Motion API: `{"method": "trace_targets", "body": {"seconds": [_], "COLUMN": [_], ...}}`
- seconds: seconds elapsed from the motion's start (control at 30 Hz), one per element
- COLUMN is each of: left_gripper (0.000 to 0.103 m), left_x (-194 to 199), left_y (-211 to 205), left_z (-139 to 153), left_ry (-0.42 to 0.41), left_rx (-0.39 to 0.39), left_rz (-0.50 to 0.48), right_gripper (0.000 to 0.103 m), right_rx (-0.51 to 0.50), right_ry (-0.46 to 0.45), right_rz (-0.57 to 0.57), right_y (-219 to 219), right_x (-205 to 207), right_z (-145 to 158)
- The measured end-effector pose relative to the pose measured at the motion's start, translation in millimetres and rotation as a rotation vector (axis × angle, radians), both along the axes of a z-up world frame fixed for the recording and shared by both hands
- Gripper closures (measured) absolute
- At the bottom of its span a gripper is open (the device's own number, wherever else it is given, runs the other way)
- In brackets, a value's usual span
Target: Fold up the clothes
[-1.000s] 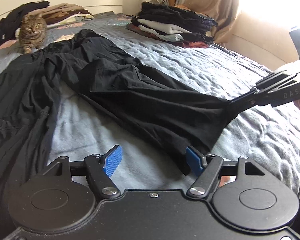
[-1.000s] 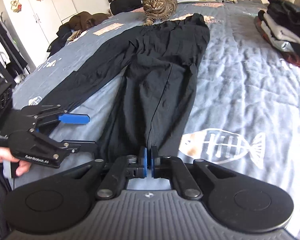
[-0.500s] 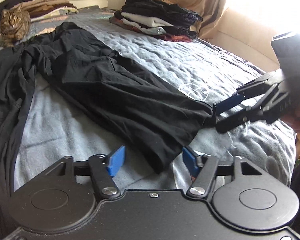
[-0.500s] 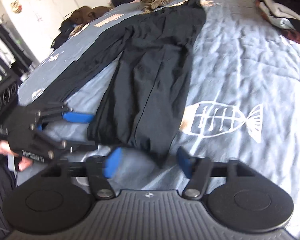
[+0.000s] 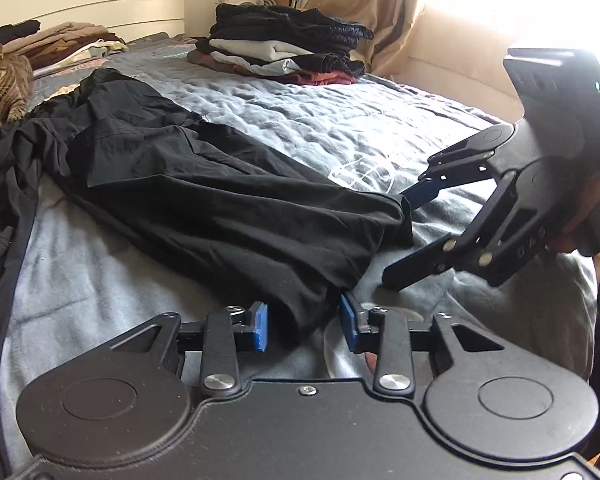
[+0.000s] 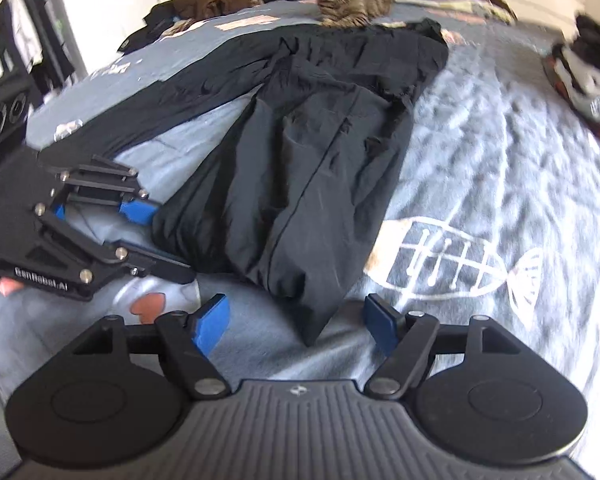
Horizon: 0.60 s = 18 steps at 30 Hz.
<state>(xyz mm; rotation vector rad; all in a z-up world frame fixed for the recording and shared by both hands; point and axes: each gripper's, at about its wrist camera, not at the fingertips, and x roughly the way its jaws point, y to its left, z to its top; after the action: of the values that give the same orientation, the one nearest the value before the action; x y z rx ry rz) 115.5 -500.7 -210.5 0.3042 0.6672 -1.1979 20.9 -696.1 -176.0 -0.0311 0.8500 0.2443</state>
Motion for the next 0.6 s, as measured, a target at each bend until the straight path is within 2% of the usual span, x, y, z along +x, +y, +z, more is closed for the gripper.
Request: {"method": "trace_targets", "body": {"seconds": [0.07,0.1,0.17,0.23,0.27,0.37,0.5,0.6], "left_gripper": [0.097,0.098,0.099,0.099,0.099,0.1,0.1,0.1], "left_x": [2.3,3.9,7.0,9.4,10.6,5.6,-0.1,-2.0], "left_y": [2.6,4.4,8.4,13.8,16.7,23.6,26.7,27.8], "left_z": [2.1,4.5,11.3,19.6,23.9,33.5,32.4,30.1], "left_ry": [0.018,0.031,0.063,0.108,0.132,0.147,0.145,0.166], "left_rx": [-0.019,-0.025,-0.03,-0.036,-0.04,-0.048,-0.022,-0.011], "left_rz": [0.004,0.001,-0.018,-0.06,-0.081,-0.131,-0.159,-0.18], "right_gripper": [0.029,0.03,0.039,0.079,0.086,0.091,0.096,0.098], "right_rx": [-0.021,-0.011,0.026,0.076,0.101,0.161,0.123,0.058], "right_ry": [-0.022,-0.023,-0.019,-0.013,-0.01,0.024,0.049,0.043], "right_rz": [0.022,0.022,0.019,0.016,0.014,0.035,0.088,0.135], "right_y": [2.2,0.6,-4.0,-9.4,-12.2,-12.7,-3.7,1.6], "right_x": [-0.1,0.3,0.6,0.1,-0.1,-2.0,-11.7,-21.3], "right_z": [-2.4,-2.4,0.1,5.0,7.5,13.2,21.3,35.9]}}
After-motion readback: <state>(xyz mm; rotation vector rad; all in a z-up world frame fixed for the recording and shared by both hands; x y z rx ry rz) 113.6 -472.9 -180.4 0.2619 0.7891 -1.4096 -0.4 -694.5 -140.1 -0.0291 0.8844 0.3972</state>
